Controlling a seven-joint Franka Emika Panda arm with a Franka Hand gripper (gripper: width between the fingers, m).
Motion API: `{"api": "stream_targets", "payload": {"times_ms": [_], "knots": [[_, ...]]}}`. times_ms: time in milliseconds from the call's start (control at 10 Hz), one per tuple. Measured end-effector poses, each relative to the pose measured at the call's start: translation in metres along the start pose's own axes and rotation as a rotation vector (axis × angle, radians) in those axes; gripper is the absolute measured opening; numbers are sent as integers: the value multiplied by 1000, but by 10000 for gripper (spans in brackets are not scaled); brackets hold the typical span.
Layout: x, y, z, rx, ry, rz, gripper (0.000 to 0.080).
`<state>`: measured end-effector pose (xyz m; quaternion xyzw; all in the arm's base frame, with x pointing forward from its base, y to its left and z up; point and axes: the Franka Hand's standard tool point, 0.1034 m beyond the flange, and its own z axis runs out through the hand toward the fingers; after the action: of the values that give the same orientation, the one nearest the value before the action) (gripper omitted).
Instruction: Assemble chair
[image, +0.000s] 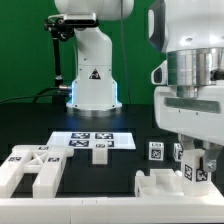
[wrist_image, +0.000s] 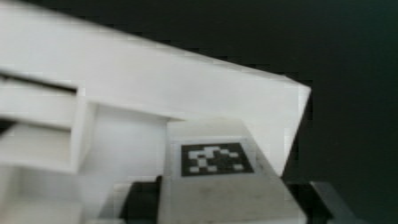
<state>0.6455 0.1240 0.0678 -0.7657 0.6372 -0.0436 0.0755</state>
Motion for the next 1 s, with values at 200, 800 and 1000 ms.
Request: {"api": "stream_targets", "payload": {"times_ms": [200,800,1000], "knots": [[0,0,0,0,0,-5,288],[3,-1,-5,9,5,-734,640],[4,0,-4,5,8,-850,648]]}}
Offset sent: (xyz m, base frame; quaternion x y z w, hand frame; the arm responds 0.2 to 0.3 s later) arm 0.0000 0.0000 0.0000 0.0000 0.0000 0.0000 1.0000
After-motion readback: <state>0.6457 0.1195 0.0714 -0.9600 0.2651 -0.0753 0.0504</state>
